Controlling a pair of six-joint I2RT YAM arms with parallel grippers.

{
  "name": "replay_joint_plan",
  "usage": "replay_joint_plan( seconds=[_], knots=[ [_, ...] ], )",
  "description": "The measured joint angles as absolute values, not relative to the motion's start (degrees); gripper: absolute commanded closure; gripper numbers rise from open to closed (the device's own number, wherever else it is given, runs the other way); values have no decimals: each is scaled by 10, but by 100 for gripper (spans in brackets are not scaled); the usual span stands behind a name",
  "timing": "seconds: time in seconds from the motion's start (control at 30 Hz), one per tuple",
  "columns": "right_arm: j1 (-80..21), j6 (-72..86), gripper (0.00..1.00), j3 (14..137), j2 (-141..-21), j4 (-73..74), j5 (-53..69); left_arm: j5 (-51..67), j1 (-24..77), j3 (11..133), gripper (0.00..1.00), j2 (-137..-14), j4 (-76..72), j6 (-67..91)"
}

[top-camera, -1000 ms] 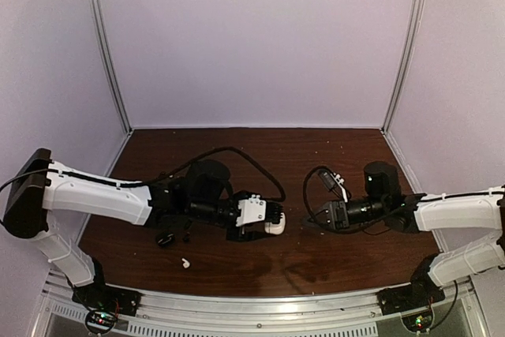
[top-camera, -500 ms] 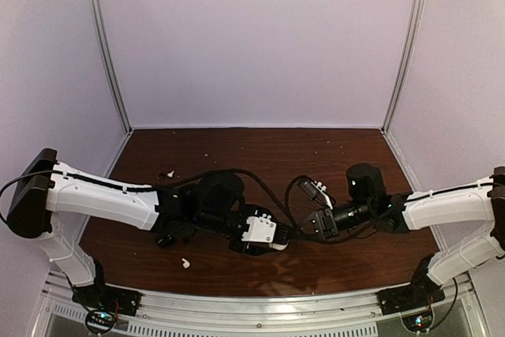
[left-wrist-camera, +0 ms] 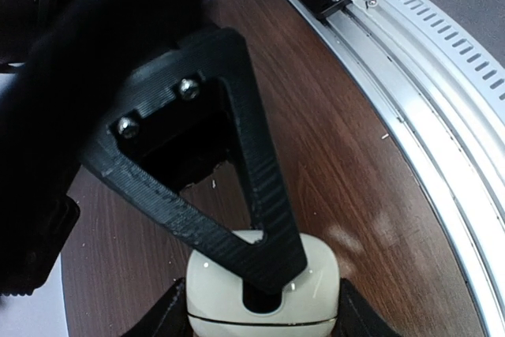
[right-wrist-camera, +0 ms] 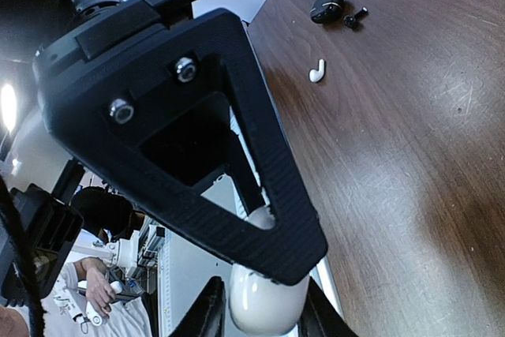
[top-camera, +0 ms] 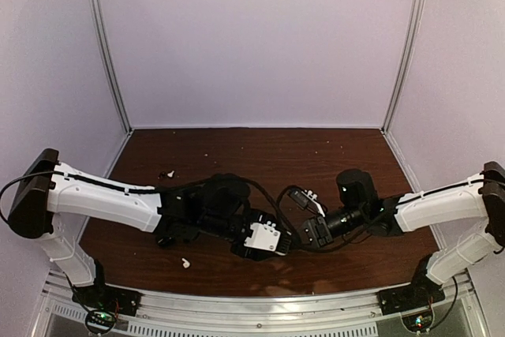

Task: Insert the wireless bluetooth earbuds into the charging case
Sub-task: Pass from the left arm to the right, then pass from the right arm to the left

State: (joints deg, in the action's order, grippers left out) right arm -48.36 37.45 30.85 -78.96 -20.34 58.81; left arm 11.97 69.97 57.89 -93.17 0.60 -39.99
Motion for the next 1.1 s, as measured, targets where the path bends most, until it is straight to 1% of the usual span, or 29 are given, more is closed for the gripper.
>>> replay_joint_plan(
  seconds=[0.13,0.27,0.37,0.53,0.77,0.9,1.1],
  knots=[
    [-484,378,78,309,-792,-201,587,115,701,580,57,-932,8,-405],
    [-484,381,81,309,-792,-199,587,99,705,584,50,-932,16,-408],
    [-483,378,82,311,-791,-196,584,83,707,584,43,-932,15,-406],
    [-474,376,83,316,-783,-200,575,44,708,575,22,-925,-10,-389],
    [-443,376,83,316,-732,-231,562,-13,694,517,11,-864,-65,-342],
    [-425,387,82,316,-708,-271,526,-33,682,489,11,-831,-116,-298],
    [-421,420,81,313,-696,-358,436,-75,681,486,21,-836,-193,-214]
  ],
)
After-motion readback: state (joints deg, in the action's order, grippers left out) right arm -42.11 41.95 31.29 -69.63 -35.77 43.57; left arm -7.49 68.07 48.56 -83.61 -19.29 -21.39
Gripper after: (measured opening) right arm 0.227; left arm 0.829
